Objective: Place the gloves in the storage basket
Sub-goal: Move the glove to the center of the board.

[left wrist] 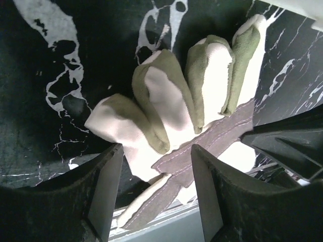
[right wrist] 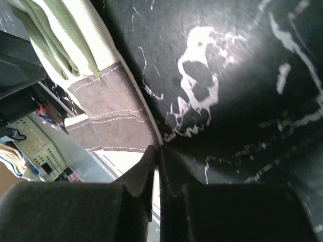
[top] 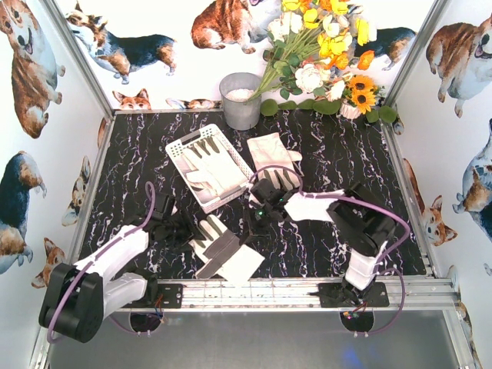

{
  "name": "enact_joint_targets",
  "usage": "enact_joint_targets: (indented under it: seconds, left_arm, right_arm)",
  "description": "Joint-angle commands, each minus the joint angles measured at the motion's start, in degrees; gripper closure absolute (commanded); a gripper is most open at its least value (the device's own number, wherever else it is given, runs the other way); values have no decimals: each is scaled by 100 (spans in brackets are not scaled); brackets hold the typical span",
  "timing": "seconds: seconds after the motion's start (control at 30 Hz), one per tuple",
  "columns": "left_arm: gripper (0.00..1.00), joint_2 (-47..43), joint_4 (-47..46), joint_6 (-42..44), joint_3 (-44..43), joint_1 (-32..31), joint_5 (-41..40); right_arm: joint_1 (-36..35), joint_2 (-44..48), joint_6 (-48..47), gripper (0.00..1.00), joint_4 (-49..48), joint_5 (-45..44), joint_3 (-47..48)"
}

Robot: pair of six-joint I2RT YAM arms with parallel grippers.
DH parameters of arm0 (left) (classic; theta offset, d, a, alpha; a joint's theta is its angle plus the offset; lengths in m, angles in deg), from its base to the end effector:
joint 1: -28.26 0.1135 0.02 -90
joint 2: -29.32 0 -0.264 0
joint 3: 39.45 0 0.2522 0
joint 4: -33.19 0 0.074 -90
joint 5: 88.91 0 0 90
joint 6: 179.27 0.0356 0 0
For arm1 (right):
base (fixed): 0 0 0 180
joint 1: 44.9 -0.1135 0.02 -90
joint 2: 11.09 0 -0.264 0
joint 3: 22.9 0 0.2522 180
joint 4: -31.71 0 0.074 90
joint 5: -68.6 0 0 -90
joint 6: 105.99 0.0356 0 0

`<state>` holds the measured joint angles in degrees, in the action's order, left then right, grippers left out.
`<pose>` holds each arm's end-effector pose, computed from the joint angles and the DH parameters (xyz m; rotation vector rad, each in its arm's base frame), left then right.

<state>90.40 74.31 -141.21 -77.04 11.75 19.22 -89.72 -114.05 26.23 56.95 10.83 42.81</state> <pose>0.1597 -0.0589 0.1466 -0.7722 2.7552 -0.7395 0.2193 0.2447 0.1258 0.2704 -2.8894 -1.0944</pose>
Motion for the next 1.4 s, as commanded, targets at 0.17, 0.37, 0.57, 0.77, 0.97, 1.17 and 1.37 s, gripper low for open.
enact_joint_targets:
  seconds: [0.17,0.37,0.57,0.77,0.97,1.17,1.37]
  left_arm:
    - [45,-294,-280,646,-657,-243,-367]
    - [42,-6,-826,535,-514,-589,215]
    - [40,288,-2116,-172,180,-1068,1073]
    - [47,534,-2733,-780,520,-1526,1074]
    - [51,809,-3348,-1180,817,-1581,778]
    - [57,1116,-3645,-1193,795,-1582,406]
    - [73,1364,-3748,-1187,730,-1583,262]
  right_arm:
    - [520,1624,655,100,421,-1002,-922]
    - [684,2816,1294,100,1185,-2012,-1457]
    - [694,3395,1848,100,1471,-2642,-1689]
    - [694,3390,2148,100,1320,-2608,-1762]
    - [694,3198,2150,100,1204,-2504,-1784]
    - [694,2808,2100,100,1027,-2288,-1751]
    - [694,2597,2084,100,968,-2191,-1714]
